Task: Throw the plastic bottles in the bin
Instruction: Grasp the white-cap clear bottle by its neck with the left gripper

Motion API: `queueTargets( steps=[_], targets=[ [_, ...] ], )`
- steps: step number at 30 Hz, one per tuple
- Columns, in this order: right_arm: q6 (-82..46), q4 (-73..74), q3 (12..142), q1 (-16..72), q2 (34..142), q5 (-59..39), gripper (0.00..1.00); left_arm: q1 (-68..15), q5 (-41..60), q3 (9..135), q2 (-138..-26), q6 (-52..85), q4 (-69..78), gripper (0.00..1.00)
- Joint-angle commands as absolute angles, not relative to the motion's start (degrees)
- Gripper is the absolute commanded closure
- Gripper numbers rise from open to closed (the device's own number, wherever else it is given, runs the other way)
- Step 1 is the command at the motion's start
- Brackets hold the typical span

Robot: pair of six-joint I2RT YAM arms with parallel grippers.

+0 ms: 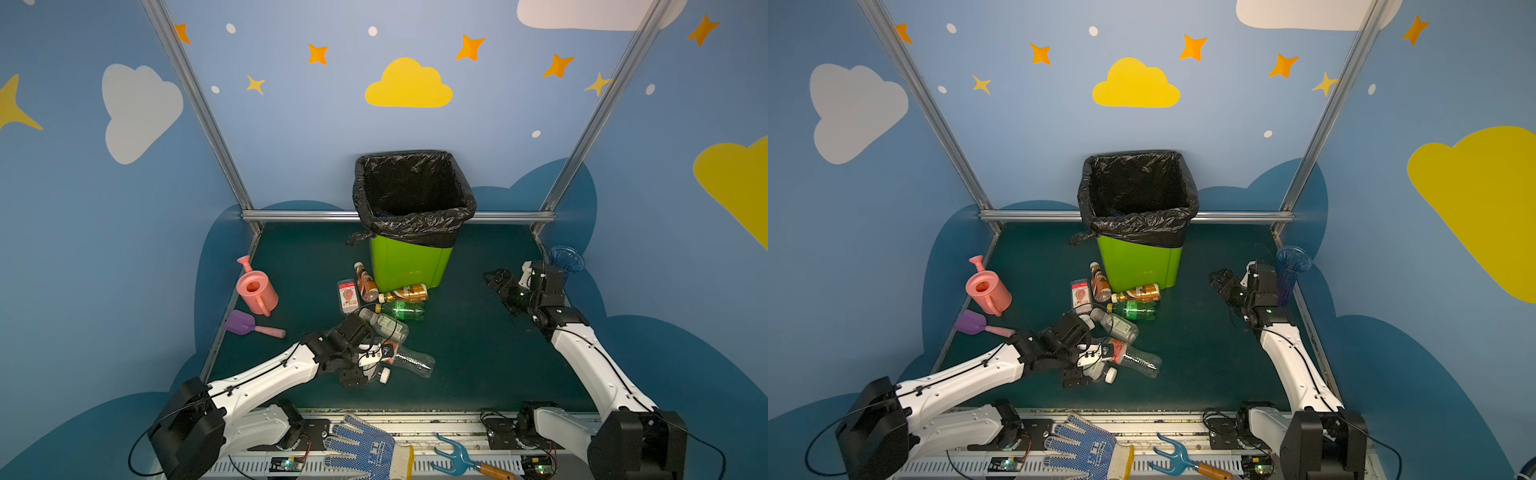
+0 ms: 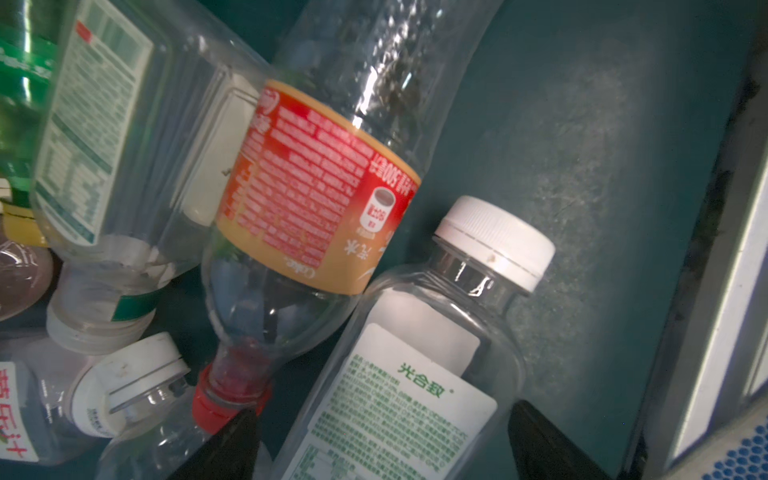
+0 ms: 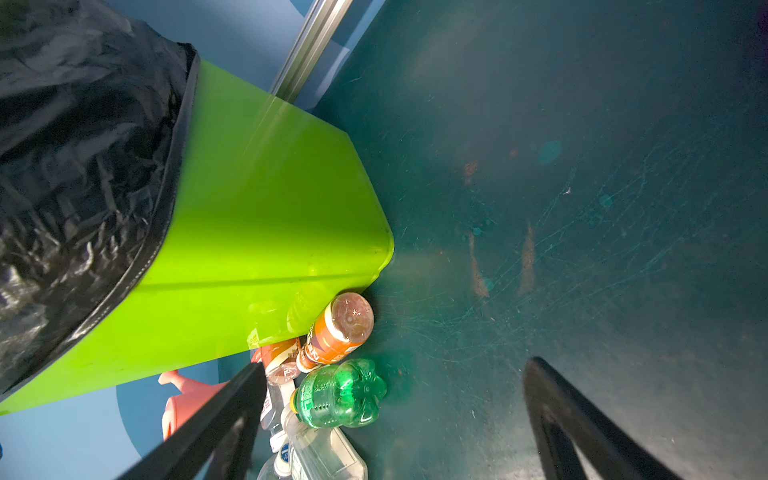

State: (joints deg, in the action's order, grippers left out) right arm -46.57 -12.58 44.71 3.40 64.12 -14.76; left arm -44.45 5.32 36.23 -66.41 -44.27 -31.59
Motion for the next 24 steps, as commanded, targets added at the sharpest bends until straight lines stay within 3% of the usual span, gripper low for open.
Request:
queueTargets(
  steps=[1, 24],
  targets=[
    [-47.02, -11.59, 43.75, 2.74, 64.81, -15.90, 0.05, -44.60, 5.24, 37.45, -67.69, -45.05, -32.26, 0.09],
    [-48.16, -10.81, 42.64, 0.53, 66.63, -18.35, 0.05, -44.64, 5.12, 38.54, -72.64, -44.57, -30.69, 0.08]
  ],
)
